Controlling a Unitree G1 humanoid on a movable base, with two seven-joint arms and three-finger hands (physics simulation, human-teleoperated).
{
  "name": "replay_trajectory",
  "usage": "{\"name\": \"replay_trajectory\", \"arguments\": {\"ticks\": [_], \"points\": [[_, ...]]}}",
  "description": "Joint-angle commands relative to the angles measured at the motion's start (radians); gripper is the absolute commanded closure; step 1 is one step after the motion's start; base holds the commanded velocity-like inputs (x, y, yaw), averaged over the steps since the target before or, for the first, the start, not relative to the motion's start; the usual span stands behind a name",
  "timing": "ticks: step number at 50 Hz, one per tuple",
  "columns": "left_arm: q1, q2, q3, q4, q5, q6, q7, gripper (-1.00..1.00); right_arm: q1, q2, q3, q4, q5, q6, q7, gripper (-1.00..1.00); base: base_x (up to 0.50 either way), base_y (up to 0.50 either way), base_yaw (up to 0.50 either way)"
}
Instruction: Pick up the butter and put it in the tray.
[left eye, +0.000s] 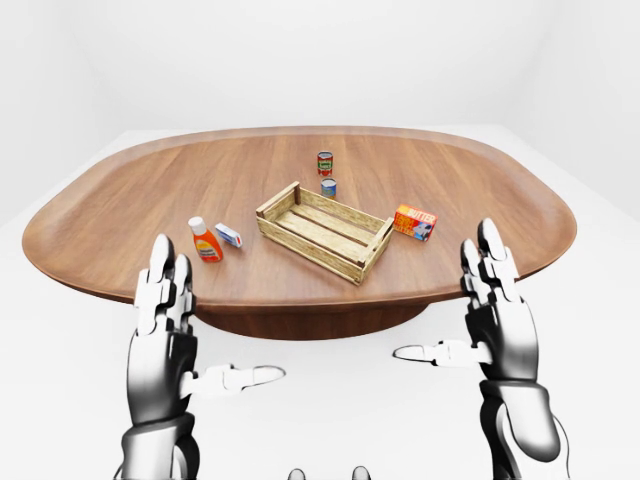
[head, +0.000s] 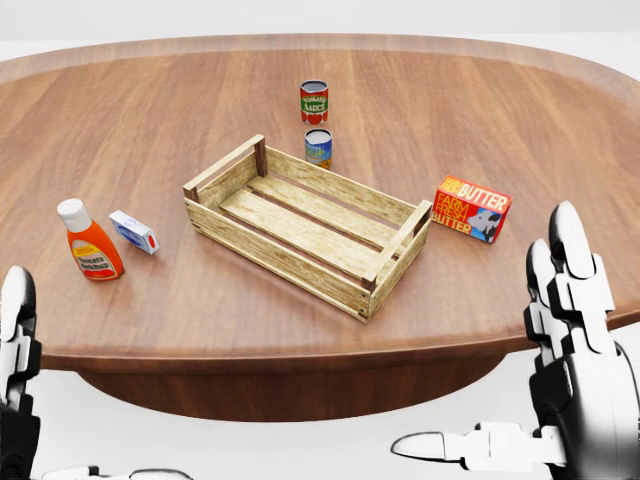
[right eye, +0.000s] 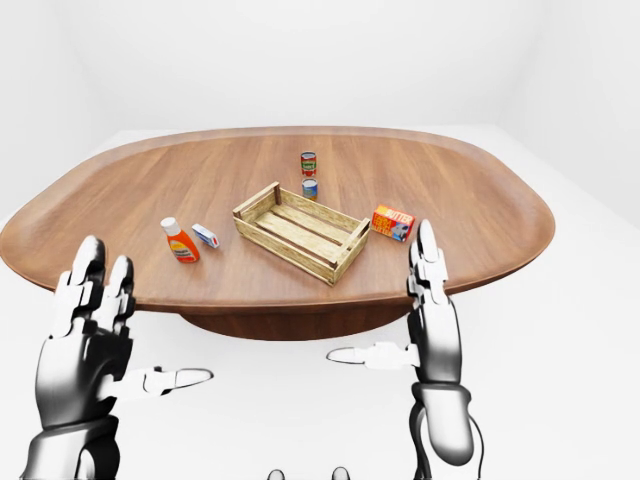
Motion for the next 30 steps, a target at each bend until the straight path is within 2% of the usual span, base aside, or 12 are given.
{"name": "replay_trajectory", "arguments": {"ticks": [1, 7, 17, 23, 30], "points": [[0.078, -0.022, 0.010, -0.134, 0.012, -0.005, -0.017, -1.00, 0.053, 0.009, 0.003, -0.107, -0.014, 0.000, 0.016, -1.00, 0.00, 0.00, 0.00], [0.070, -0.019, -0.003, -0.111, 0.040, -0.030, -0.012, -1.00, 0.049, 0.009, -0.003, -0.099, -0.008, 0.000, 0.017, -1.00, 0.00, 0.00, 0.00], [0.052, -0.030, 0.037, -0.112, -0.009, -0.009, -0.020, -1.00, 0.044, 0.008, -0.009, -0.082, 0.045, 0.000, 0.045, -1.00, 0.00, -0.04, 0.00], [0.048, -0.028, 0.017, -0.095, 0.018, -0.022, -0.018, -1.00, 0.042, 0.006, -0.004, -0.082, 0.057, 0.000, 0.049, -1.00, 0.17, -0.49, 0.00], [0.040, -0.023, 0.021, -0.088, 0.012, -0.010, -0.013, -1.00, 0.044, 0.004, 0.001, -0.088, 0.055, 0.000, 0.050, -1.00, 0.34, -0.45, 0.00]]}}
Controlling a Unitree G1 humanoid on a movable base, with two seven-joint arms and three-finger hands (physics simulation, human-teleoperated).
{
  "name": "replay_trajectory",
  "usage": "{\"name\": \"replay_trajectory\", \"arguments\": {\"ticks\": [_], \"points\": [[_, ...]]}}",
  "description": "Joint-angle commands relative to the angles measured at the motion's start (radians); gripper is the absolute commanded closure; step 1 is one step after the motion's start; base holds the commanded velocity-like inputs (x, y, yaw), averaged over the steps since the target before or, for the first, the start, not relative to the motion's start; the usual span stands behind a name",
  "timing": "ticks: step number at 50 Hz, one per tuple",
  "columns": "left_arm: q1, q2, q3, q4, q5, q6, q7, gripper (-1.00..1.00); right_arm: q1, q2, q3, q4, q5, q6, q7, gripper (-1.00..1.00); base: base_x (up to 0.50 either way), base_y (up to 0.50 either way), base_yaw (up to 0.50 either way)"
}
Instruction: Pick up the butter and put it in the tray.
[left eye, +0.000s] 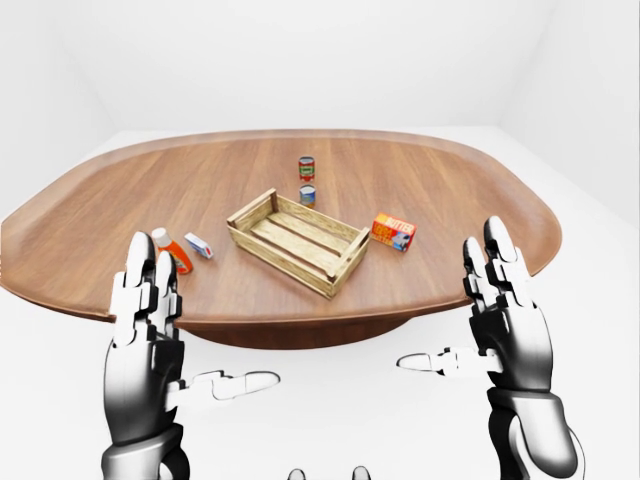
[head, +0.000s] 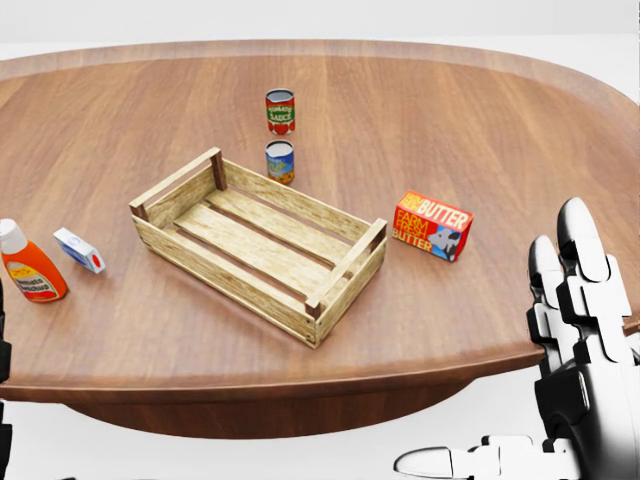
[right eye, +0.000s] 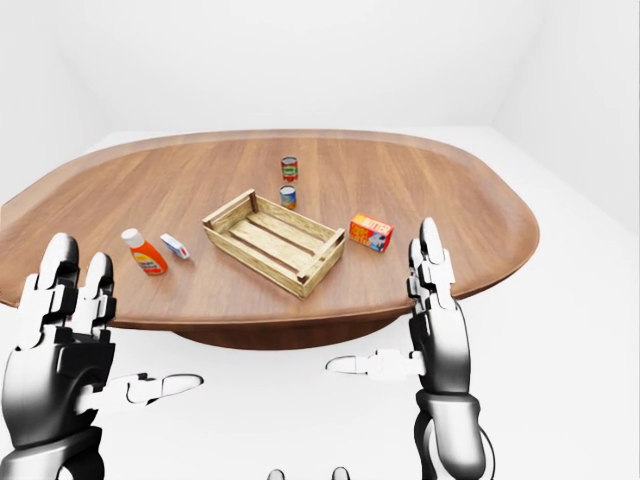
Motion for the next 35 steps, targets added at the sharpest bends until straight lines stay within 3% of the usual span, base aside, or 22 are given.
{"name": "replay_trajectory", "arguments": {"ticks": [1, 11, 35], "points": [[-0.008, 0.001, 0.000, 0.007, -0.001, 0.006, 0.002, -1.00, 0.001, -0.003, 0.007, -0.007, 0.009, 0.000, 0.007, -1.00, 0.42, -0.37, 0.00], [-0.012, 0.003, 0.006, 0.008, -0.011, 0.013, 0.000, -1.00, -0.001, -0.007, 0.009, -0.003, 0.003, 0.000, 0.005, -1.00, 0.48, -0.25, 0.00], [-0.013, 0.000, 0.012, 0.013, -0.016, 0.010, -0.002, -1.00, -0.007, -0.009, 0.019, -0.009, -0.028, 0.000, 0.002, -1.00, 0.50, 0.00, 0.00]]}}
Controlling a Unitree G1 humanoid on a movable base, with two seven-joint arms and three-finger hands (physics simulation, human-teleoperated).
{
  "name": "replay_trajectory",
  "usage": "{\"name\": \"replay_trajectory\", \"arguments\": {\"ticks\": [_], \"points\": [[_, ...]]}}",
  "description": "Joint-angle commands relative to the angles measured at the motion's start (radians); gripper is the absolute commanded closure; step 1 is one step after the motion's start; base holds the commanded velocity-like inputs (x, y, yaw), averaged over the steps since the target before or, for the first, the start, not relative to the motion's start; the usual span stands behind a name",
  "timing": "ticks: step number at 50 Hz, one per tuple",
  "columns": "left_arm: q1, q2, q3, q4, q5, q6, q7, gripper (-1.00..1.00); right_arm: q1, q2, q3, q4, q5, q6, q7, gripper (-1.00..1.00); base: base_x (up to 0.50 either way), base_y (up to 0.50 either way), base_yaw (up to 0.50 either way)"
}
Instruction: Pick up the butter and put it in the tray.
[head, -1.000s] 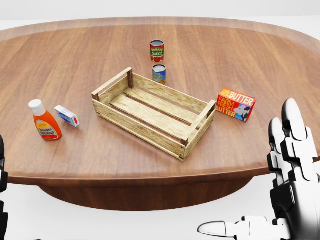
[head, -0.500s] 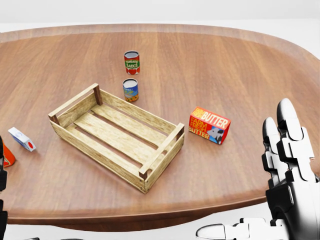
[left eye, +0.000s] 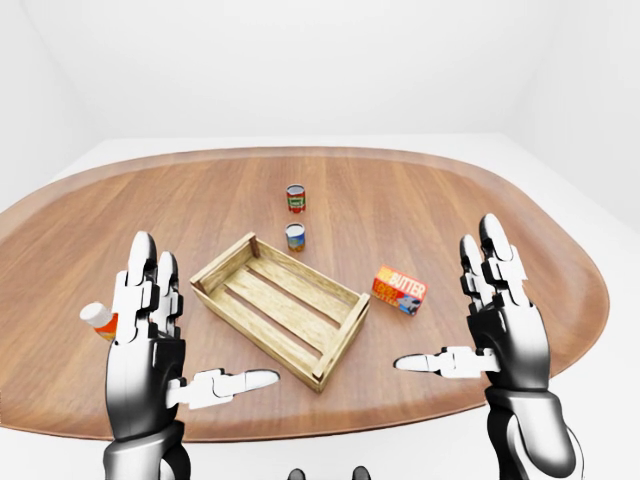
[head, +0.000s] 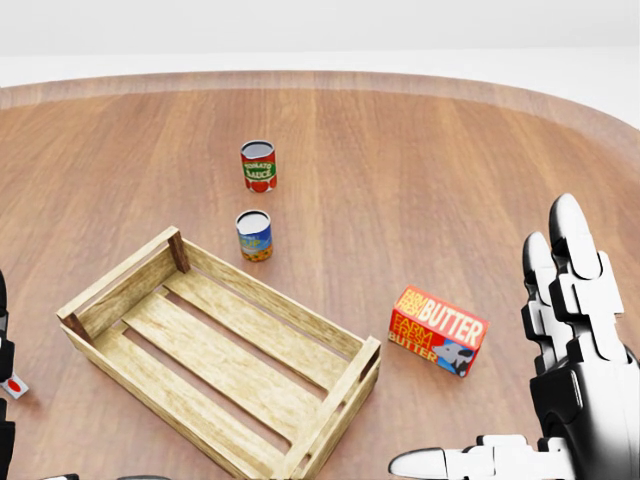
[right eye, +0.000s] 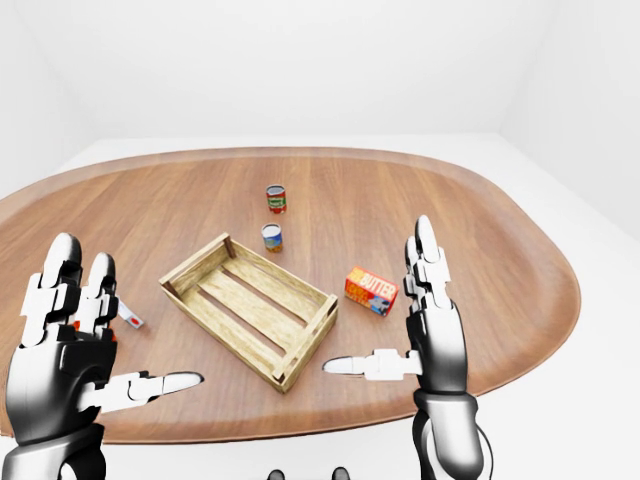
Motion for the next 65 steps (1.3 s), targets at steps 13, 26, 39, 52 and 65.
{"name": "replay_trajectory", "arguments": {"ticks": [13, 26, 39, 52, 65], "points": [[-0.002, -0.004, 0.009, 0.001, -0.009, 0.002, -0.005, -1.00, -0.002, -0.002, 0.009, -0.009, -0.015, 0.000, -0.005, -1.00, 0.50, 0.00, 0.00], [-0.003, -0.006, 0.013, 0.004, -0.012, 0.001, -0.007, -1.00, 0.000, -0.003, 0.013, -0.009, -0.015, 0.000, -0.007, -1.00, 0.50, 0.02, 0.00], [0.000, -0.009, 0.014, 0.004, -0.011, -0.002, -0.009, -1.00, 0.008, -0.003, 0.015, -0.010, -0.010, 0.000, -0.007, -1.00, 0.50, 0.03, 0.00], [-0.003, -0.005, 0.009, 0.010, -0.010, -0.001, -0.006, -1.00, 0.005, -0.001, 0.007, -0.001, 0.010, 0.000, -0.007, -1.00, 0.39, -0.17, 0.00], [-0.004, -0.005, 0.014, 0.007, -0.016, 0.002, -0.008, -1.00, -0.003, -0.005, 0.015, 0.015, -0.001, 0.000, -0.019, -1.00, 0.30, -0.10, 0.00]]}}
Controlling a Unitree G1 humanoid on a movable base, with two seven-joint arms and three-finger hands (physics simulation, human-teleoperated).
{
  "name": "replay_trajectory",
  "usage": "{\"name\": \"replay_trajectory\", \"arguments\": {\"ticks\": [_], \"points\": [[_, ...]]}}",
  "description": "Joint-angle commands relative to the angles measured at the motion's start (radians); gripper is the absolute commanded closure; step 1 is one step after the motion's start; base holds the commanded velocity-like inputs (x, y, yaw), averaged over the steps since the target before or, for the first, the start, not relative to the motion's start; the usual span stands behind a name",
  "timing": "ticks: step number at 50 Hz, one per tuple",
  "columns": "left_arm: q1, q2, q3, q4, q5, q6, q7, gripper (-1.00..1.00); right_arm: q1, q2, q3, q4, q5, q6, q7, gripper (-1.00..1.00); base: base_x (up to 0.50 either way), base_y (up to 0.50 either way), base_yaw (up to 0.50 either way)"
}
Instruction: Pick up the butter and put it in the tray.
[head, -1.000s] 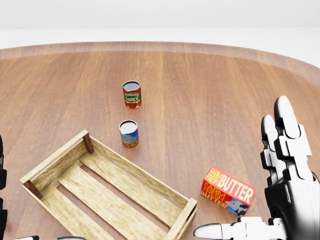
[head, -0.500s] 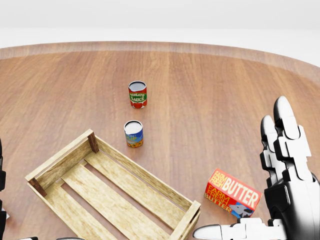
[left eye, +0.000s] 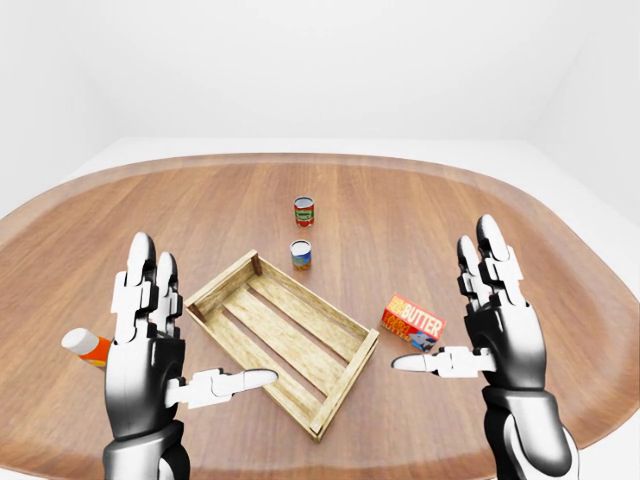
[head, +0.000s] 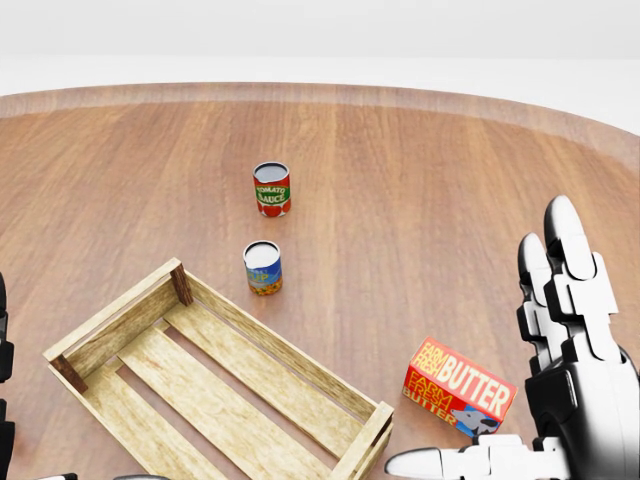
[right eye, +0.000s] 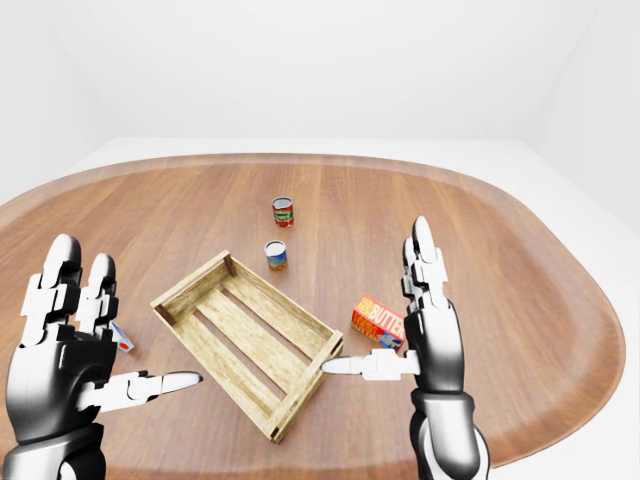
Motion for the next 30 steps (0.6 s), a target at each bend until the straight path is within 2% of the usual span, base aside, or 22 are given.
{"name": "replay_trajectory", "arguments": {"ticks": [1, 12, 17, 26, 30], "points": [[-0.001, -0.001, 0.002, -0.001, -0.002, 0.002, -0.002, -1.00, -0.005, -0.002, 0.000, 0.010, -0.004, 0.000, -0.007, -1.00, 0.00, 0.00, 0.00], [-0.005, -0.002, 0.007, 0.002, 0.000, 0.002, -0.002, -1.00, -0.055, -0.015, -0.018, 0.052, -0.067, 0.000, -0.007, -1.00, 0.00, 0.00, 0.00], [-0.001, -0.007, 0.016, -0.005, -0.017, 0.006, -0.013, -1.00, -0.111, -0.028, -0.029, 0.016, -0.132, 0.000, 0.033, -1.00, 0.00, 0.00, 0.00], [0.000, 0.002, -0.014, 0.004, 0.006, -0.004, 0.003, -1.00, -0.186, -0.035, -0.093, -0.078, -0.178, 0.000, 0.111, -1.00, 0.00, 0.00, 0.00], [-0.001, 0.006, -0.003, 0.005, -0.006, -0.003, 0.002, -1.00, -0.218, -0.049, -0.108, -0.077, -0.220, 0.000, 0.142, -1.00, 0.00, 0.00, 0.00]]}}
